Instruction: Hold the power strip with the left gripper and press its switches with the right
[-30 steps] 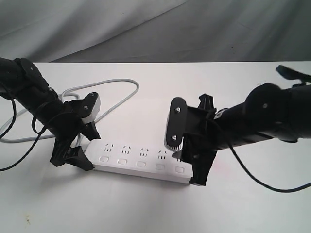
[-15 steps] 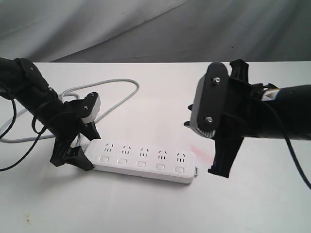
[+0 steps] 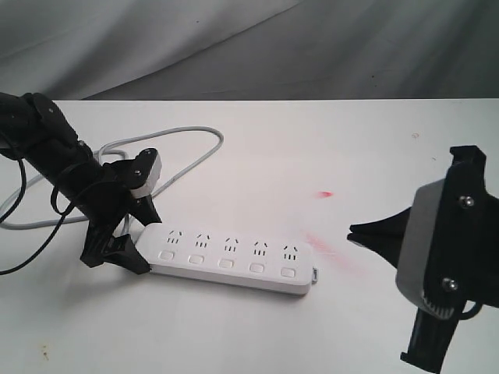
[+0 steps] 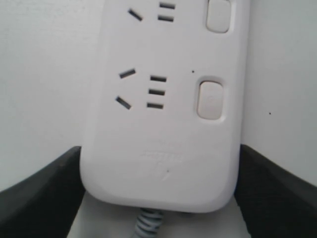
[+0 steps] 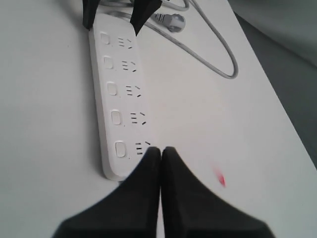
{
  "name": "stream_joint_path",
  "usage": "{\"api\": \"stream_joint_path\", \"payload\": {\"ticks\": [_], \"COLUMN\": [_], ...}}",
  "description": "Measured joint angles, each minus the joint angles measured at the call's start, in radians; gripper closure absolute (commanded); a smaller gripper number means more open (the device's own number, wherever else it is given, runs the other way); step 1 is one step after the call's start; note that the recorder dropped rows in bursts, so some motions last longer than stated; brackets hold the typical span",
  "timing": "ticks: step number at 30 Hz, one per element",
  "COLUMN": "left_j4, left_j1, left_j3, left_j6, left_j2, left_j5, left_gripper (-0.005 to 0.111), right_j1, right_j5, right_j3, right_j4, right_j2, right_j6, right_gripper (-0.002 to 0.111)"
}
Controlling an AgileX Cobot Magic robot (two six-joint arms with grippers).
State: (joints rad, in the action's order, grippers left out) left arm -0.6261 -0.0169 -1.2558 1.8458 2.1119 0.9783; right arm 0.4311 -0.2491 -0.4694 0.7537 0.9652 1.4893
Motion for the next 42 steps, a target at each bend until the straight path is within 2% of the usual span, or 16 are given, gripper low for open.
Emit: {"api": "stream_joint_path", "payload": {"ticks": [18,24,29,37,42], "left_j4": [0.0,0.0,0.0,0.0,0.0], "left_j1": [0.0,0.0,0.0,0.0,0.0], "left_j3": [0.0,0.0,0.0,0.0,0.0], "left_j6": [-0.002,-0.002,-0.002,-0.002,-0.002], "left_j2": [0.0,0.0,0.0,0.0,0.0], "left_j5": [0.0,0.0,0.0,0.0,0.0], "left_gripper": [0.054,0.054,0.054,0.054,0.054], "right_j1": [0.0,-0.027,-0.158,-0.484,-0.569], "right_j5": [-0.002,0.022,-0.012,-0.114,-0.124], "right_j3": [0.004,0.067,0.123,0.164,0.182], "right_j4": [0.016,0.018,0.018,0.017,0.017], "right_j2": [-0.053,-0.212,-0.435,-0.72,-0.8], "right_j6": [-0.002,-0.147,-0.21,-0.216,-0.217], "right_gripper": [0.108,0.108,0.108,0.108,0.108]}}
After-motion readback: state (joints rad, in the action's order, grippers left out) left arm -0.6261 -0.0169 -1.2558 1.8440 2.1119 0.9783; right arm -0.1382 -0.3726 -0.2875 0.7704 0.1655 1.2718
